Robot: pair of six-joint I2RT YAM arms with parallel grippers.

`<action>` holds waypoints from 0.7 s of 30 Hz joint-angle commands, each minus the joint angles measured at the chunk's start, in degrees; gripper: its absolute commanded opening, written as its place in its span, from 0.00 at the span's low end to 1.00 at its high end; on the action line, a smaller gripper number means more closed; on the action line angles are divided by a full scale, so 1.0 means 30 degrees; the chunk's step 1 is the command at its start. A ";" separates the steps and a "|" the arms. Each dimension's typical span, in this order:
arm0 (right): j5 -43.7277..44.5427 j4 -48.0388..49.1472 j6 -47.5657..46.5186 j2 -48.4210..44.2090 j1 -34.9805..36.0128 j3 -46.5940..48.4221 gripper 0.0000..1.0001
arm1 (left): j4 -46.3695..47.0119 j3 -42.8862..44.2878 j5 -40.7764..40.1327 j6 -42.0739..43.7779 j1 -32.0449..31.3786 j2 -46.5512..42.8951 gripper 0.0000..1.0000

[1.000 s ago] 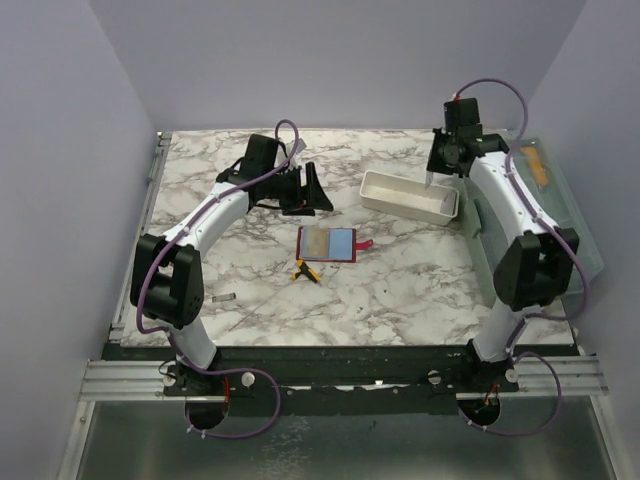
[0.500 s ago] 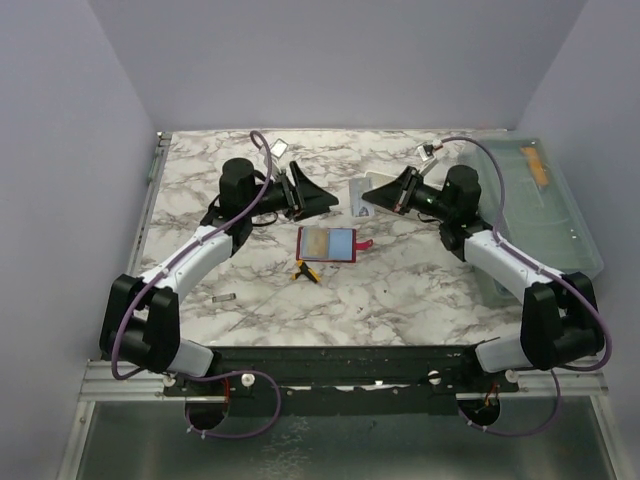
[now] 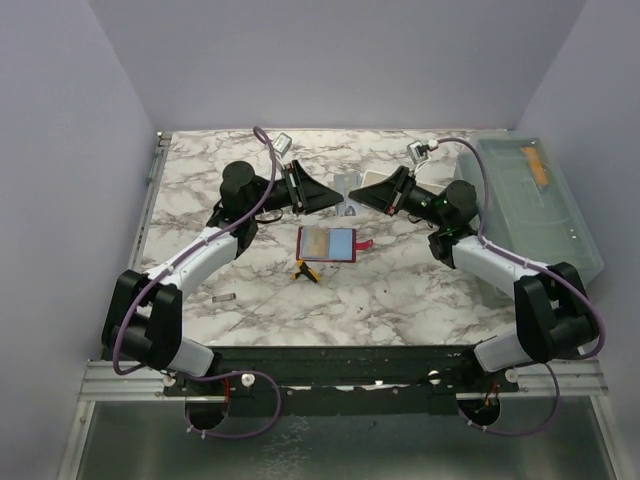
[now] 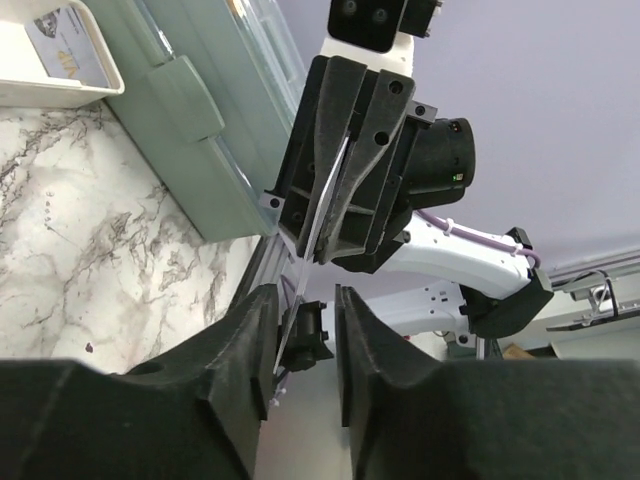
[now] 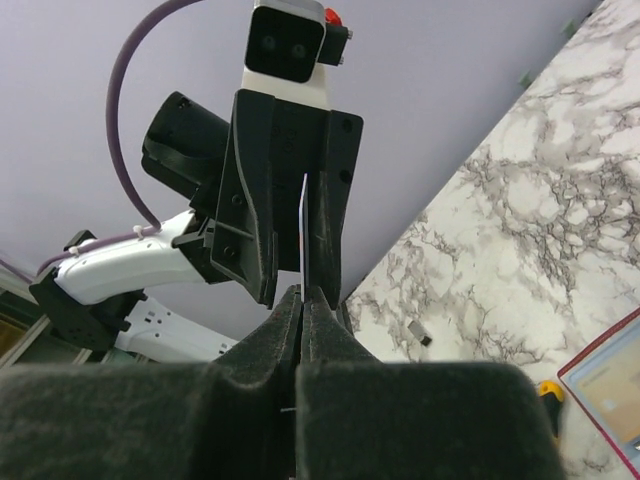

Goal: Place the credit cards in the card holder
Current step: Insert the credit card into the card holder.

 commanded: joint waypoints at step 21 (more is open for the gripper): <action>0.2335 -1.5740 -0.9363 0.2638 0.0008 0.2771 0.63 | -2.3116 0.5833 -0.4108 1.5777 0.1073 0.5110 0.00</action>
